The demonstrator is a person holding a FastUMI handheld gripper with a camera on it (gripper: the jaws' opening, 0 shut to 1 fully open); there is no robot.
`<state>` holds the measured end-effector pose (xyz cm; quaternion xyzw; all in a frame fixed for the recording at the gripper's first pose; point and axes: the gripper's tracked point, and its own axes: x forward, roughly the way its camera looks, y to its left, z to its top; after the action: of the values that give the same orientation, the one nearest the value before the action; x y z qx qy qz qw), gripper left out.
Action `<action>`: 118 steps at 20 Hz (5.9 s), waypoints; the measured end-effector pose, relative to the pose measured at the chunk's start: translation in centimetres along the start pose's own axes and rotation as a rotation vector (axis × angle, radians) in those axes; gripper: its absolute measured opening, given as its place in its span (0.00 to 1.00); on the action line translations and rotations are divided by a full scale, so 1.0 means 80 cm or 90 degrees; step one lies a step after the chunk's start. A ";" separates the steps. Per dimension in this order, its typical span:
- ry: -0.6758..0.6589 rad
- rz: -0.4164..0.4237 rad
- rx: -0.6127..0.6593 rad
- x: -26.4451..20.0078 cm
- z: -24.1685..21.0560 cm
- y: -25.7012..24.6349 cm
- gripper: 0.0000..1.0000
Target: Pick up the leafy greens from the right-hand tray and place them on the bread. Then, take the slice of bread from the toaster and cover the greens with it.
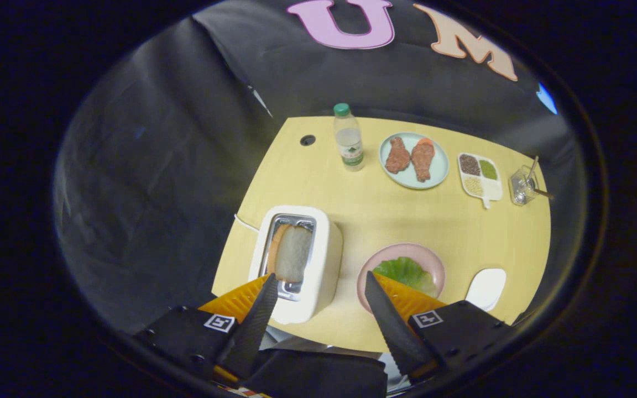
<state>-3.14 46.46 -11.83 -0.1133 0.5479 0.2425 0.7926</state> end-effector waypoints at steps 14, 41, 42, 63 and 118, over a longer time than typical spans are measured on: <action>0.105 -0.038 -0.021 0.114 -0.004 0.055 0.70; 0.009 0.011 0.117 -0.033 -0.007 -0.070 0.10; 0.011 0.008 0.129 -0.031 -0.014 -0.084 0.10; 0.078 0.097 0.234 0.128 -0.134 -0.224 0.10; -0.778 -0.262 -0.031 -0.207 0.042 -0.357 0.98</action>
<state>9.44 19.18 2.30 -0.0756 -0.0407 0.1189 0.9892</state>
